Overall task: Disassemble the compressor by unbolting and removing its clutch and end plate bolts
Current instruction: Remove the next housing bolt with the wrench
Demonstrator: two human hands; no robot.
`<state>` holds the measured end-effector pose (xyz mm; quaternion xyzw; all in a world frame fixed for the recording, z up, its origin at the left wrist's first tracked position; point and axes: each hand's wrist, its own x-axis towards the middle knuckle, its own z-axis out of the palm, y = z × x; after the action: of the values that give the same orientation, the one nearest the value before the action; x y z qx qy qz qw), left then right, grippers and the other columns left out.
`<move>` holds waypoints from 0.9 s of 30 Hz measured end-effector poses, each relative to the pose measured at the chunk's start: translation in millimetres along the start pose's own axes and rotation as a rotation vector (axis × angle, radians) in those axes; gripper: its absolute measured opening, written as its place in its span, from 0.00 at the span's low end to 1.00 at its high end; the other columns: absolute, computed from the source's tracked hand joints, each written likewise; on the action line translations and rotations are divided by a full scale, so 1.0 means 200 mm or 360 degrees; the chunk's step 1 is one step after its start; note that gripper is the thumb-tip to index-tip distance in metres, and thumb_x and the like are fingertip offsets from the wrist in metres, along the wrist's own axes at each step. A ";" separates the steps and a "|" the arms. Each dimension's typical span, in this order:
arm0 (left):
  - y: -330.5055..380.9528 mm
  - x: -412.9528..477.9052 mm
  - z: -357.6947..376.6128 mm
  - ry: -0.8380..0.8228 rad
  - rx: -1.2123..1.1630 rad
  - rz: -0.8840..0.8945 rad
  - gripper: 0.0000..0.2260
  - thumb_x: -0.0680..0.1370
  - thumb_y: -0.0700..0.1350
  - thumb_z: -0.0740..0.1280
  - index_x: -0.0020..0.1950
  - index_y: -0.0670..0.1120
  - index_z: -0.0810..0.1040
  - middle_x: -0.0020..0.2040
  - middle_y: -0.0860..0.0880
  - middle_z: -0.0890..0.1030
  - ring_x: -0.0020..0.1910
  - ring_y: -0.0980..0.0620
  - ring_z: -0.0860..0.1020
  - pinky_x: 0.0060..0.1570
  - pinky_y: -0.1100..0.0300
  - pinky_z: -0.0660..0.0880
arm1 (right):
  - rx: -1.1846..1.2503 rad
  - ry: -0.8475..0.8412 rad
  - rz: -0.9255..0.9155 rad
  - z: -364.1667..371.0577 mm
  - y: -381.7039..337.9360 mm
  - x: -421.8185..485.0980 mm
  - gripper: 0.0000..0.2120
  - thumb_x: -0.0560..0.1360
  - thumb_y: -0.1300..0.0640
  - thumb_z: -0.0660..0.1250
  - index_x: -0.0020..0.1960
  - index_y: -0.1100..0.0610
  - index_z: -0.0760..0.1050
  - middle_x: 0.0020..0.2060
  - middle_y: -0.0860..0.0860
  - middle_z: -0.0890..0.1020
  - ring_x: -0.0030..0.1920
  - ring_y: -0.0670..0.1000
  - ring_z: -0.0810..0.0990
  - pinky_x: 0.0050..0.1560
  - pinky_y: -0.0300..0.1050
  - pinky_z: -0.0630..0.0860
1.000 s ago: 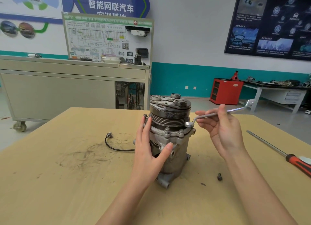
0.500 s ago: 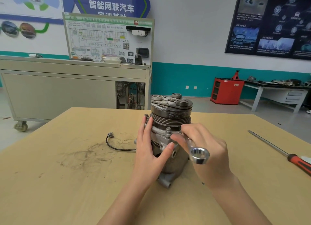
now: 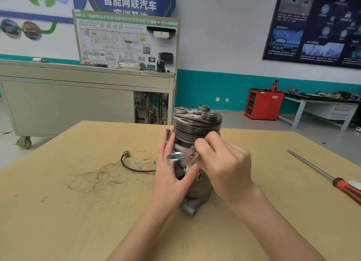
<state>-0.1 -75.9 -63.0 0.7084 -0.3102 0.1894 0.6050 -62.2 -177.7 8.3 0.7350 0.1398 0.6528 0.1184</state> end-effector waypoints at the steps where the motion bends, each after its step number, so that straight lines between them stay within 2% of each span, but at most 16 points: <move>1: 0.01 0.00 0.00 -0.0005 0.0001 0.0016 0.33 0.69 0.64 0.62 0.72 0.62 0.55 0.78 0.58 0.52 0.74 0.71 0.50 0.67 0.78 0.51 | -0.0013 -0.0014 -0.0015 0.01 -0.01 0.00 0.08 0.69 0.61 0.74 0.34 0.60 0.77 0.27 0.53 0.71 0.24 0.51 0.67 0.25 0.41 0.61; 4: 0.01 0.00 0.01 0.0017 -0.0011 0.0029 0.34 0.68 0.62 0.61 0.73 0.60 0.54 0.78 0.57 0.53 0.74 0.69 0.51 0.72 0.65 0.54 | -0.0049 -0.0044 -0.0068 0.03 -0.05 -0.02 0.12 0.63 0.60 0.79 0.33 0.59 0.76 0.27 0.53 0.70 0.25 0.51 0.66 0.26 0.42 0.61; 5: 0.01 0.01 0.01 0.0039 -0.0031 0.0016 0.35 0.67 0.62 0.61 0.73 0.59 0.55 0.78 0.57 0.53 0.74 0.70 0.52 0.72 0.64 0.55 | -0.0046 -0.0041 -0.0074 0.03 -0.05 -0.03 0.13 0.63 0.59 0.80 0.32 0.59 0.75 0.27 0.53 0.70 0.26 0.51 0.65 0.27 0.42 0.62; 7: 0.00 0.02 0.02 0.0058 -0.0042 0.0014 0.36 0.66 0.65 0.63 0.72 0.59 0.56 0.77 0.59 0.54 0.72 0.72 0.52 0.70 0.71 0.53 | -0.0007 -0.0021 -0.0074 0.03 -0.06 -0.06 0.15 0.64 0.56 0.80 0.31 0.60 0.74 0.27 0.53 0.71 0.25 0.52 0.65 0.26 0.43 0.63; 9: -0.01 0.03 0.01 0.0047 0.0012 0.0037 0.37 0.66 0.69 0.64 0.71 0.61 0.55 0.74 0.64 0.52 0.71 0.74 0.51 0.67 0.77 0.51 | 0.0061 0.0022 -0.0073 0.02 -0.05 -0.08 0.16 0.67 0.52 0.77 0.31 0.61 0.75 0.26 0.54 0.72 0.24 0.53 0.67 0.24 0.43 0.65; 10: -0.02 0.03 0.01 0.0042 0.0031 0.0042 0.36 0.66 0.67 0.63 0.71 0.62 0.55 0.74 0.65 0.51 0.72 0.73 0.51 0.67 0.77 0.51 | 0.0090 0.0040 -0.0073 0.02 -0.05 -0.09 0.17 0.71 0.50 0.73 0.32 0.62 0.76 0.26 0.54 0.73 0.24 0.54 0.68 0.23 0.43 0.66; 13: -0.04 0.02 0.00 0.0013 0.0040 0.0067 0.34 0.68 0.61 0.63 0.72 0.64 0.55 0.76 0.64 0.51 0.75 0.68 0.51 0.68 0.71 0.52 | 0.0147 0.0061 -0.0037 0.00 -0.03 -0.09 0.20 0.75 0.50 0.68 0.31 0.63 0.76 0.27 0.55 0.74 0.24 0.55 0.71 0.22 0.44 0.69; 17: -0.04 0.01 0.00 -0.0012 0.0042 0.0017 0.38 0.69 0.64 0.64 0.76 0.59 0.54 0.78 0.60 0.51 0.75 0.65 0.50 0.72 0.61 0.53 | 0.0373 0.0073 0.0133 -0.02 0.01 -0.09 0.26 0.80 0.49 0.58 0.32 0.65 0.77 0.27 0.56 0.75 0.25 0.55 0.74 0.23 0.44 0.72; 20: -0.03 0.00 0.00 -0.0012 0.0061 -0.0018 0.40 0.69 0.67 0.61 0.78 0.56 0.54 0.78 0.60 0.51 0.75 0.66 0.50 0.72 0.58 0.54 | 0.0371 0.0093 0.0058 -0.01 0.01 -0.11 0.27 0.81 0.50 0.56 0.32 0.66 0.77 0.28 0.57 0.77 0.27 0.56 0.77 0.25 0.44 0.74; 23: -0.02 0.00 0.00 0.0010 0.0048 -0.0007 0.39 0.69 0.65 0.61 0.78 0.56 0.55 0.78 0.59 0.52 0.76 0.64 0.51 0.73 0.57 0.55 | 0.0396 0.0133 0.0042 0.01 0.02 -0.11 0.27 0.82 0.51 0.56 0.32 0.67 0.77 0.28 0.58 0.77 0.27 0.56 0.78 0.25 0.44 0.75; 25: -0.02 -0.01 -0.01 0.0003 0.0047 -0.0003 0.37 0.70 0.65 0.62 0.77 0.58 0.54 0.78 0.60 0.51 0.76 0.65 0.50 0.72 0.60 0.53 | 0.0584 0.0159 0.0229 0.01 0.04 -0.14 0.25 0.82 0.52 0.55 0.35 0.66 0.78 0.31 0.57 0.78 0.30 0.53 0.78 0.29 0.45 0.75; 27: -0.01 -0.02 -0.01 -0.0003 0.0049 -0.0010 0.37 0.69 0.66 0.62 0.76 0.61 0.53 0.78 0.62 0.50 0.75 0.67 0.49 0.70 0.64 0.52 | 0.1074 0.0212 0.0726 0.00 0.05 -0.18 0.20 0.82 0.53 0.54 0.40 0.60 0.77 0.34 0.54 0.79 0.35 0.49 0.78 0.35 0.44 0.75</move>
<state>-0.7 -73.9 -66.7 0.7188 -0.3057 0.1916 0.5943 -65.5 -200.0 -22.1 0.7009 0.1868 0.6260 -0.2864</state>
